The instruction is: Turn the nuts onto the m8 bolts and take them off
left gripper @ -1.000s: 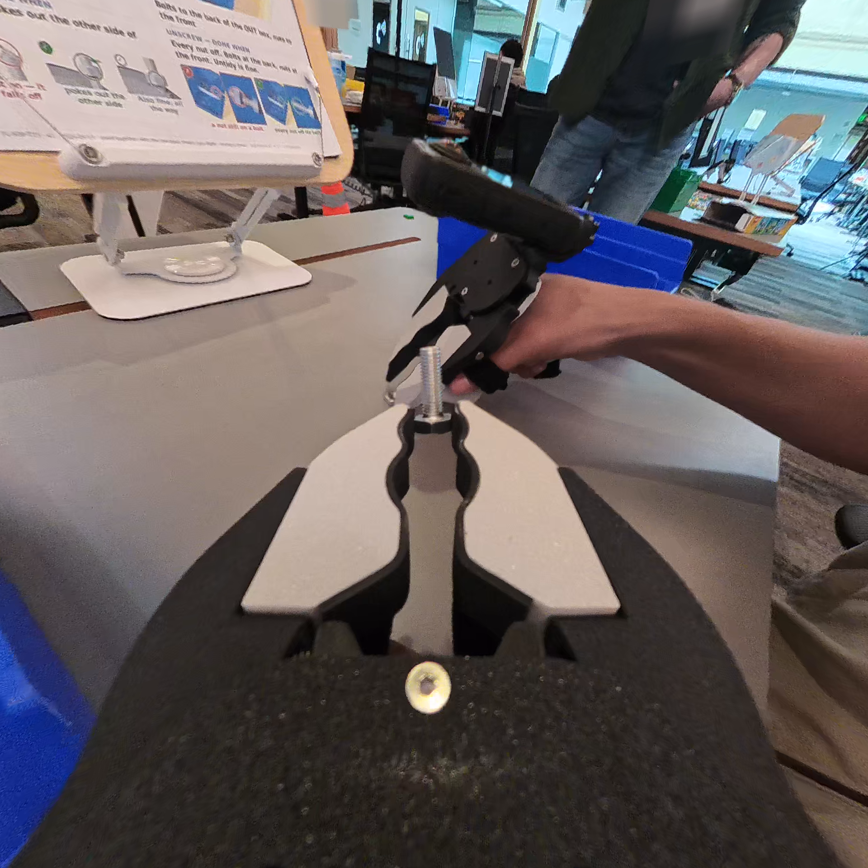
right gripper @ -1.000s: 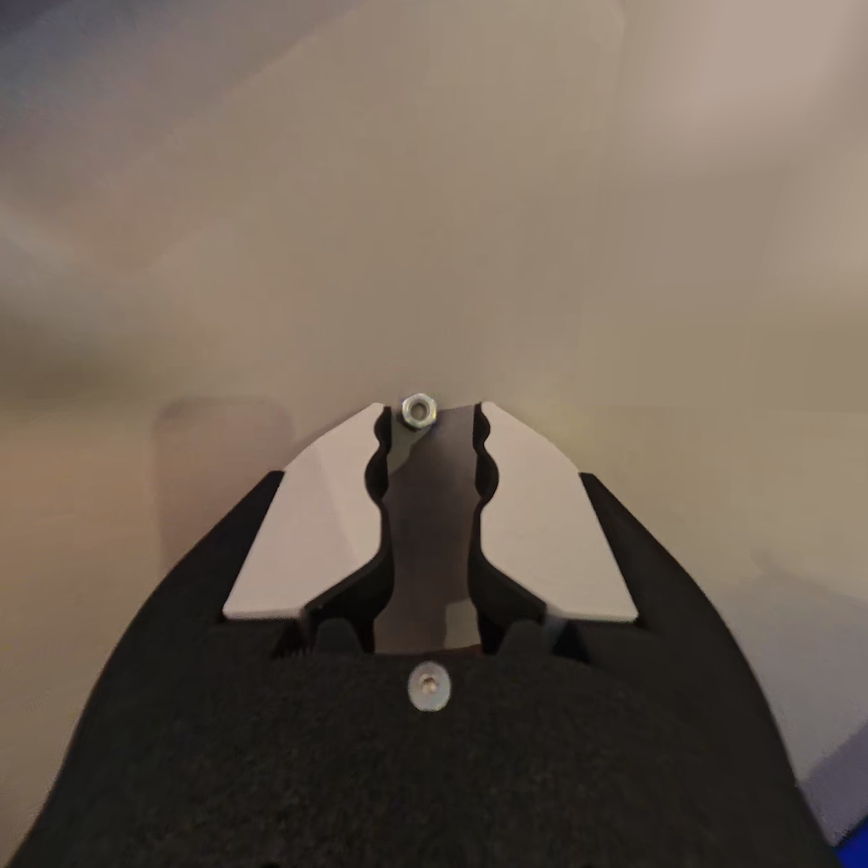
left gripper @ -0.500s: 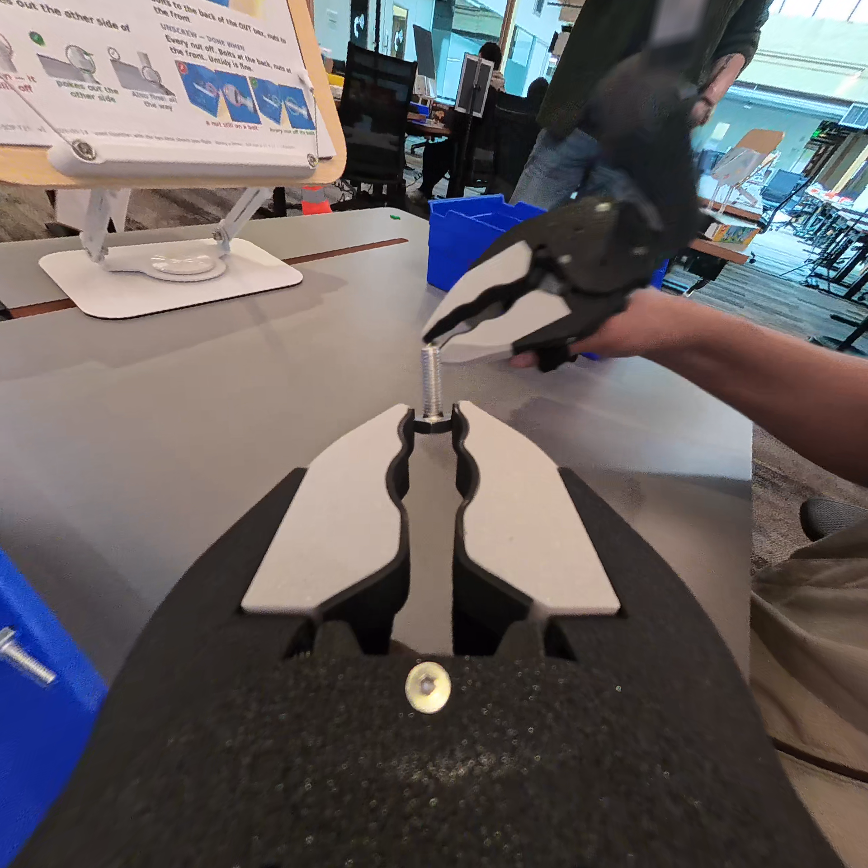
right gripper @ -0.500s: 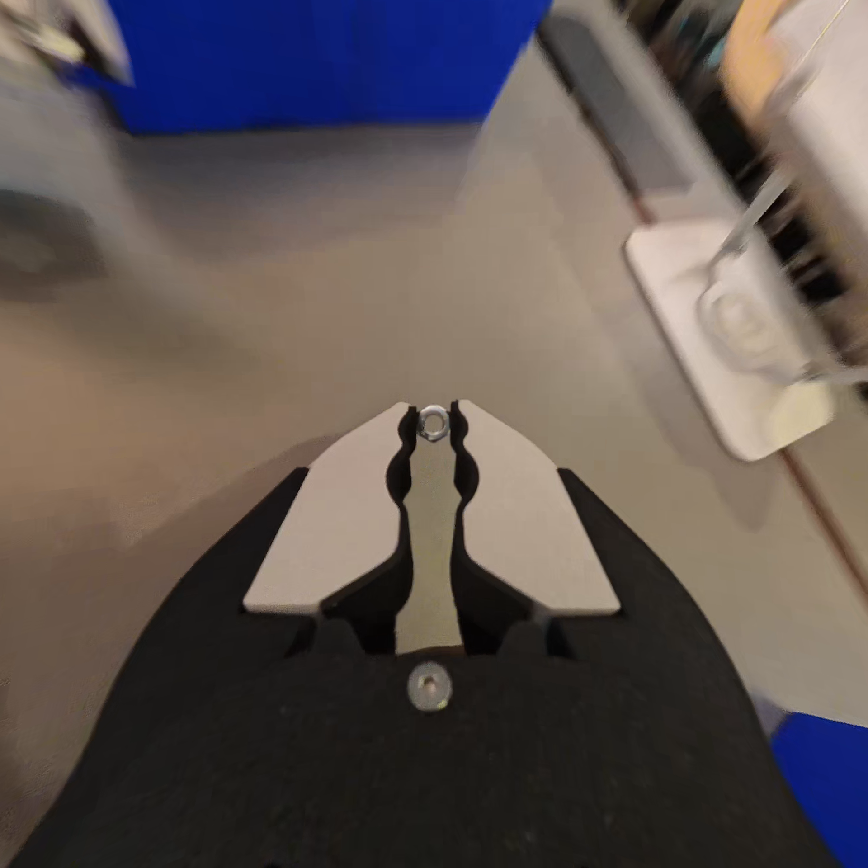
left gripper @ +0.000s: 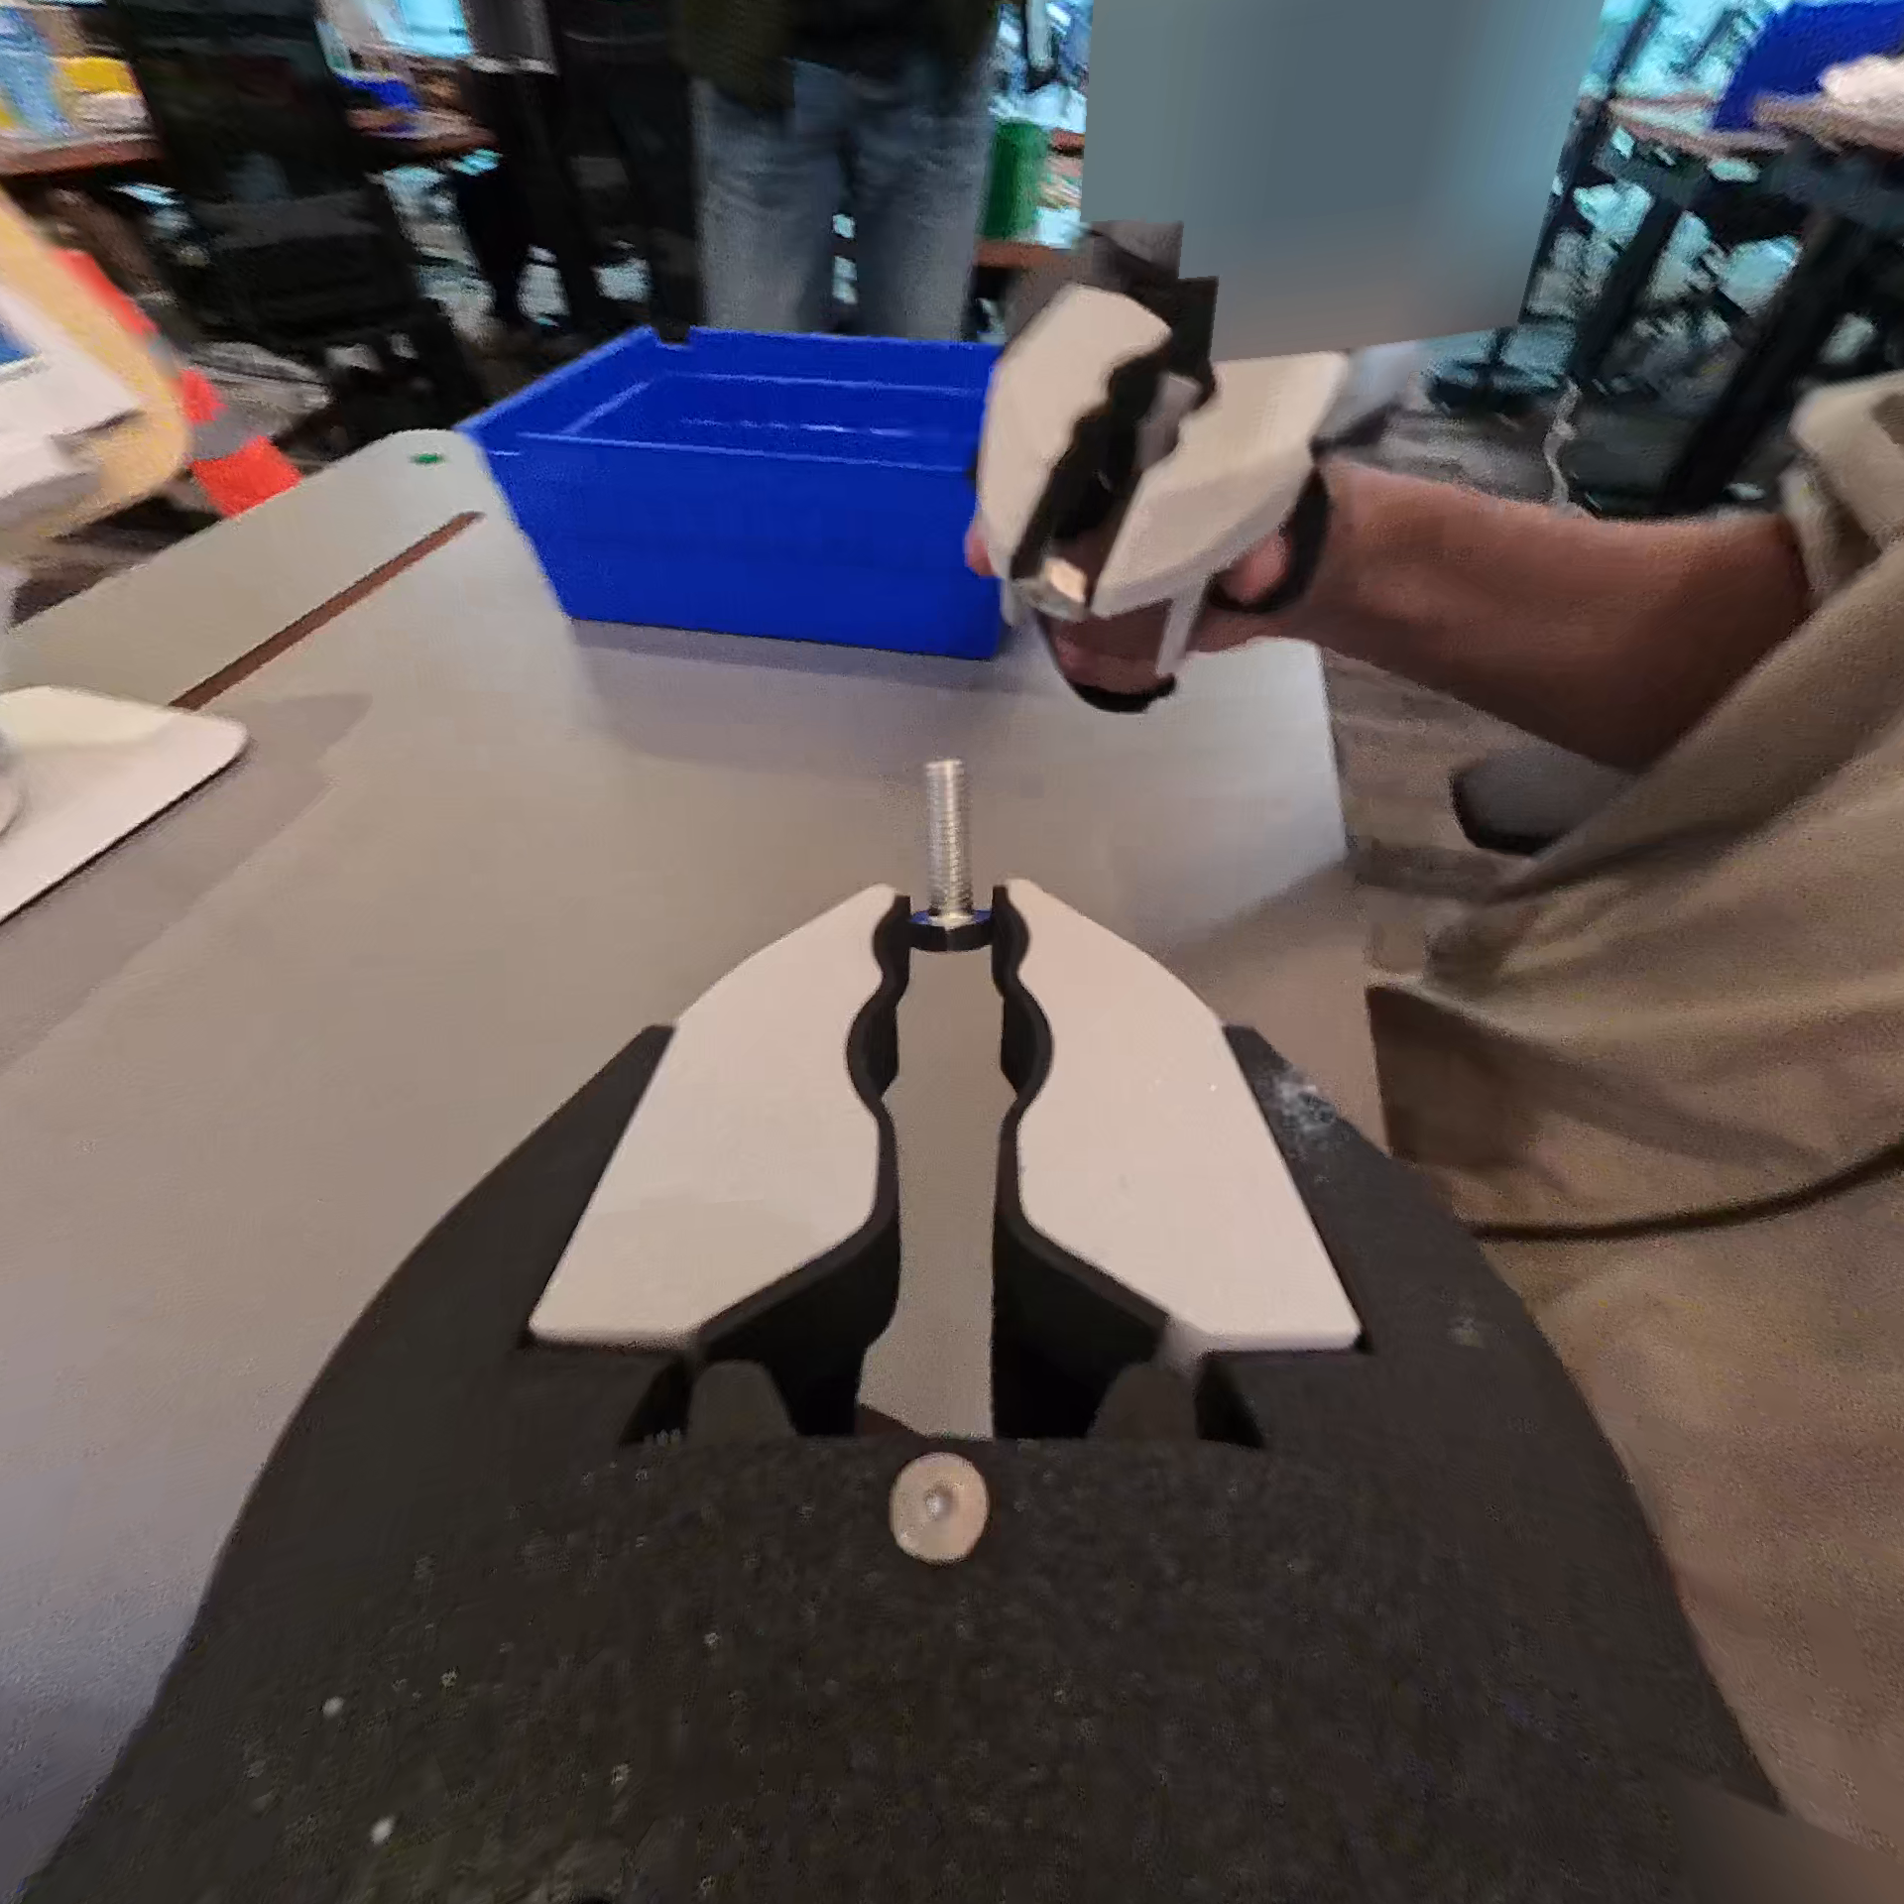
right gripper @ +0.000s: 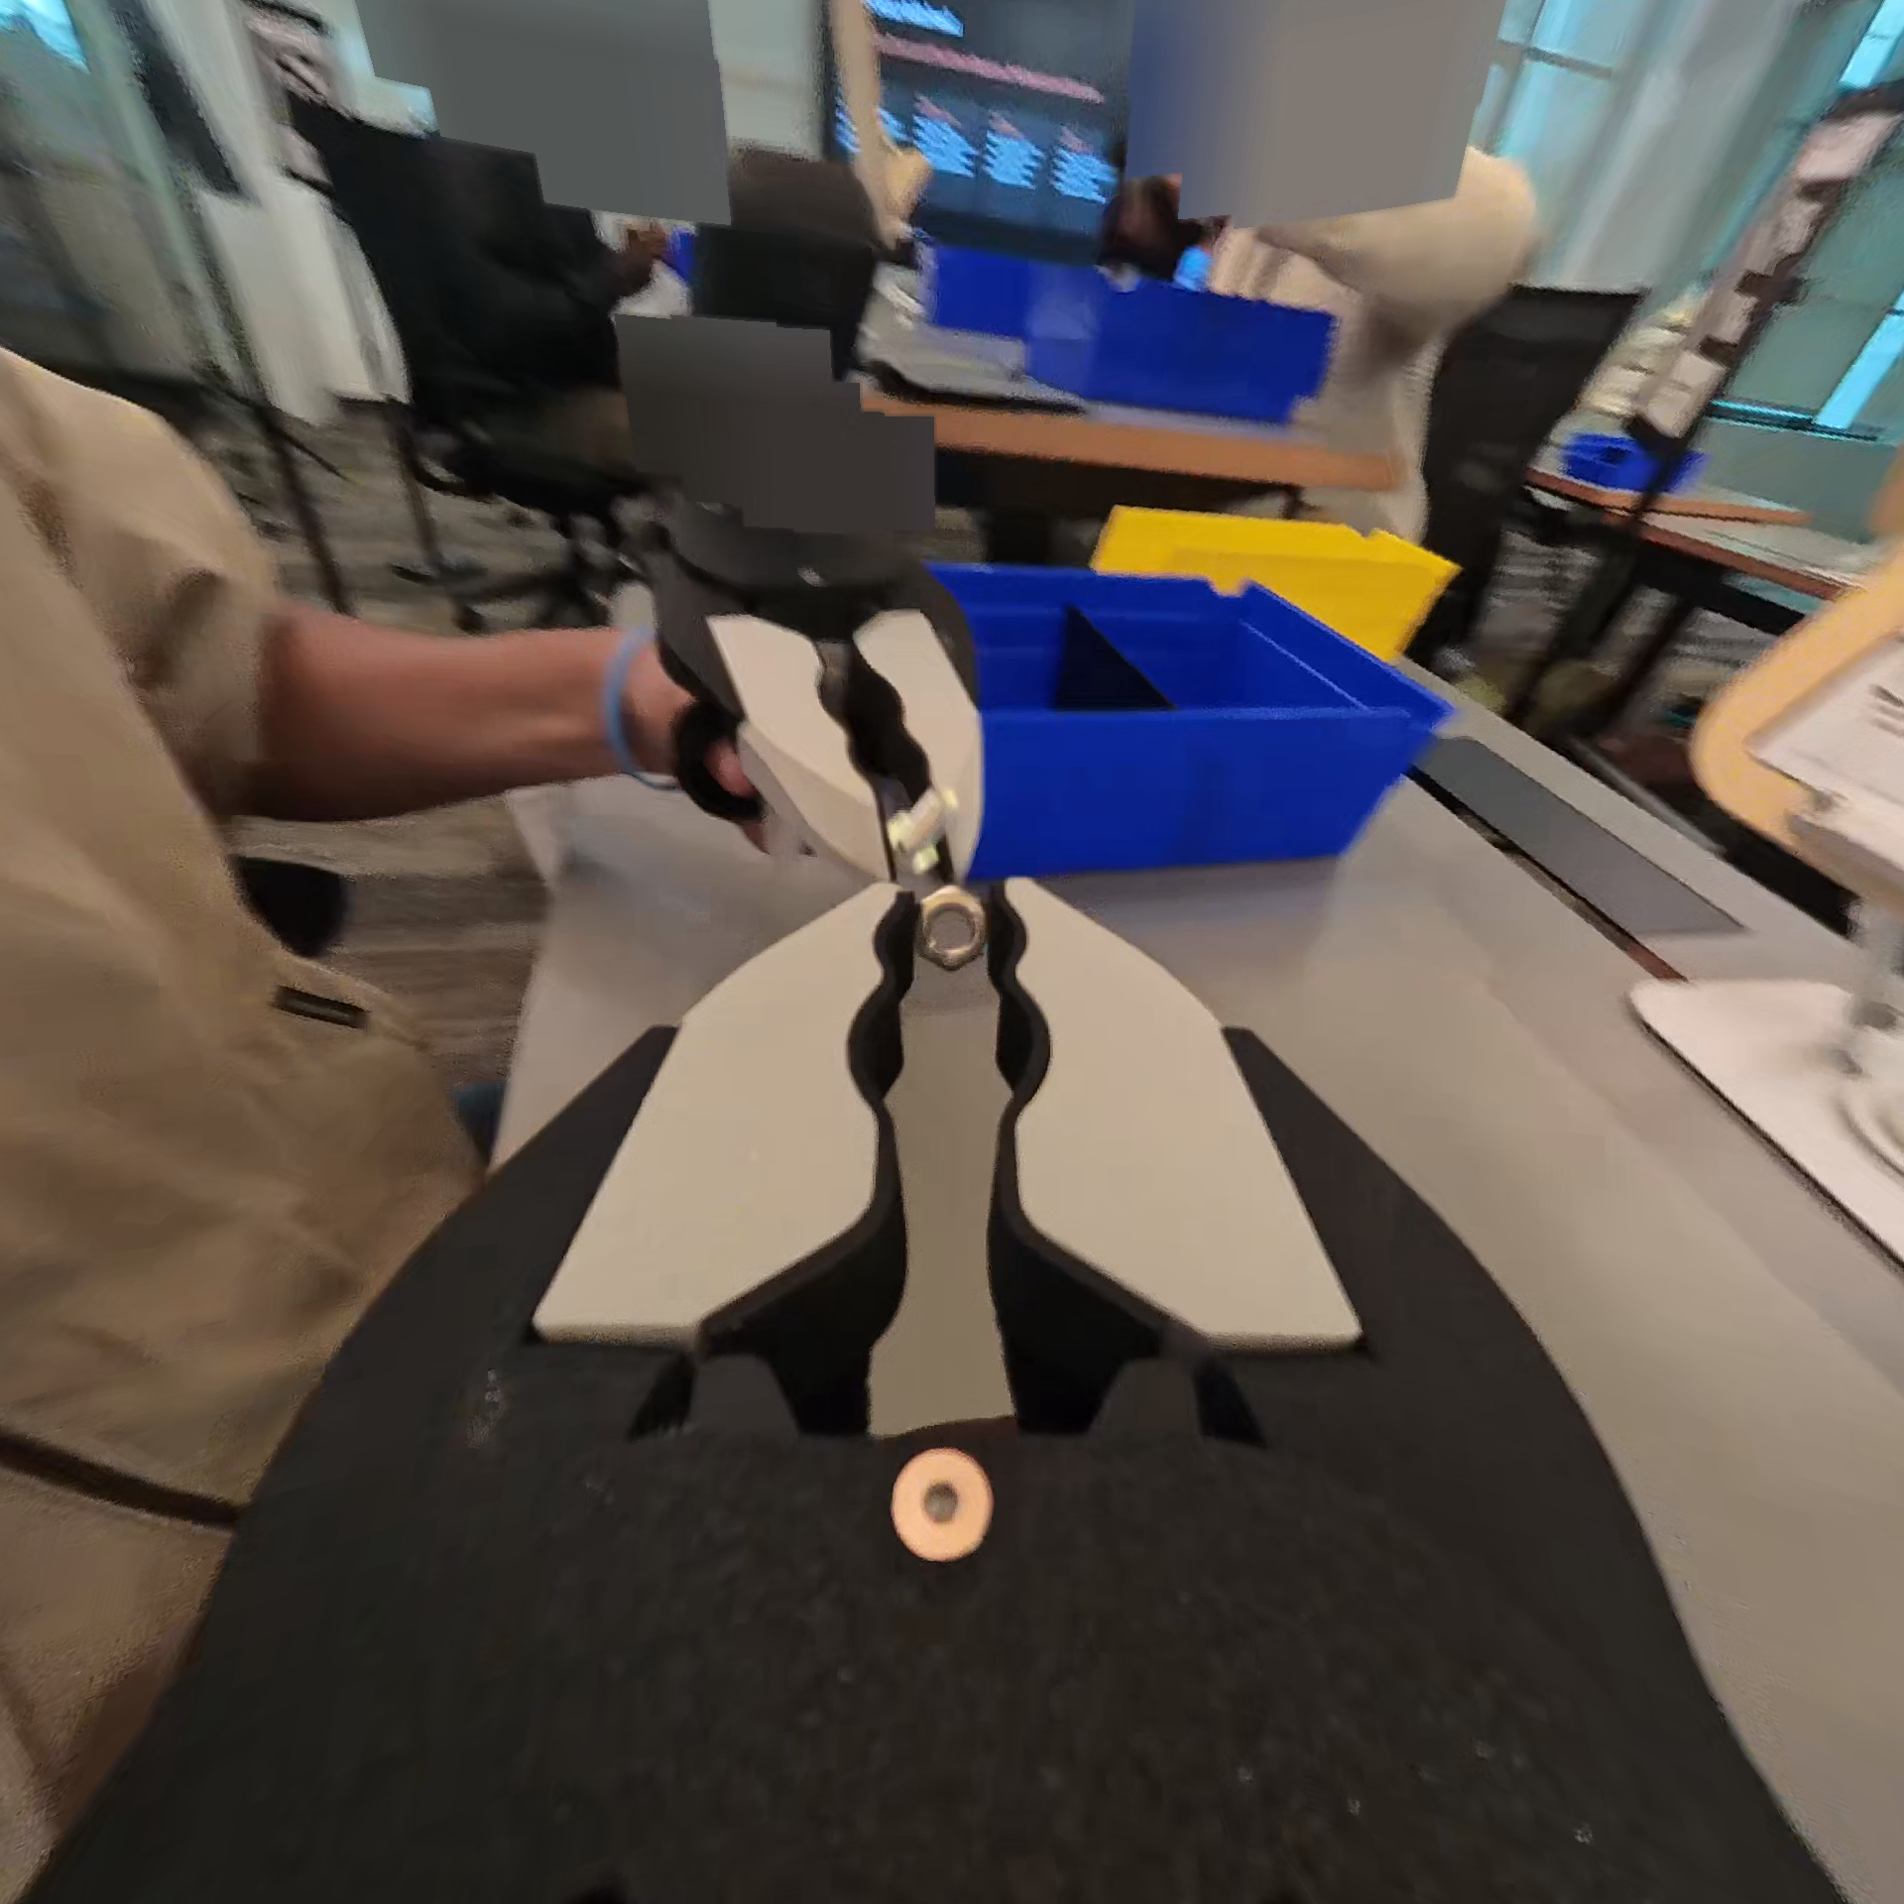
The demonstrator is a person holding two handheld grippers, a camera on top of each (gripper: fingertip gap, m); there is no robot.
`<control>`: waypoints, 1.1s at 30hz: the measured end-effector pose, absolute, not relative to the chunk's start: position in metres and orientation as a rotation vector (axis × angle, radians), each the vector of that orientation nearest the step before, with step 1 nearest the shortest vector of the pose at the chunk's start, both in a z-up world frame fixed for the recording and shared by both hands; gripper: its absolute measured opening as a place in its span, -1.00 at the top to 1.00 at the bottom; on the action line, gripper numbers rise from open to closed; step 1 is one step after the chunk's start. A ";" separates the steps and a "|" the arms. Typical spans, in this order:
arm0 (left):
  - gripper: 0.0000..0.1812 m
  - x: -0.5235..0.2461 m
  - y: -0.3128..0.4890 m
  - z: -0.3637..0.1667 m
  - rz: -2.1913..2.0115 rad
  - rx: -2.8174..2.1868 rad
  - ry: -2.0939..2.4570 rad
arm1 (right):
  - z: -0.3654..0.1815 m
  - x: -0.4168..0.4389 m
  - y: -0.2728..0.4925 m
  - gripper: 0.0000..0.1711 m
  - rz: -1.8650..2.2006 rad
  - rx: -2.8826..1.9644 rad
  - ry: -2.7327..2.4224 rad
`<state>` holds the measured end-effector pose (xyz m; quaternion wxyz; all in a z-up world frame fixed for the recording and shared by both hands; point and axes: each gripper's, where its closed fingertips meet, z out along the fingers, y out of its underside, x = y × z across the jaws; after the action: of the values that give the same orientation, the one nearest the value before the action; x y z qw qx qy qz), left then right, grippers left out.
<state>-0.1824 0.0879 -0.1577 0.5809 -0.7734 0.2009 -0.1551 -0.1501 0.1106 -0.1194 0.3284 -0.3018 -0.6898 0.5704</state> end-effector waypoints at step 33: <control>0.84 -0.120 0.070 -0.126 -0.929 -1.687 0.826 | -0.095 -0.125 0.069 0.84 1.553 -0.448 -2.086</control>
<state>-0.1196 0.0704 -0.1262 0.4993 -0.6975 0.3414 -0.3842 -0.1245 0.0688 -0.0947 0.2488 -0.1643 -0.7657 0.5699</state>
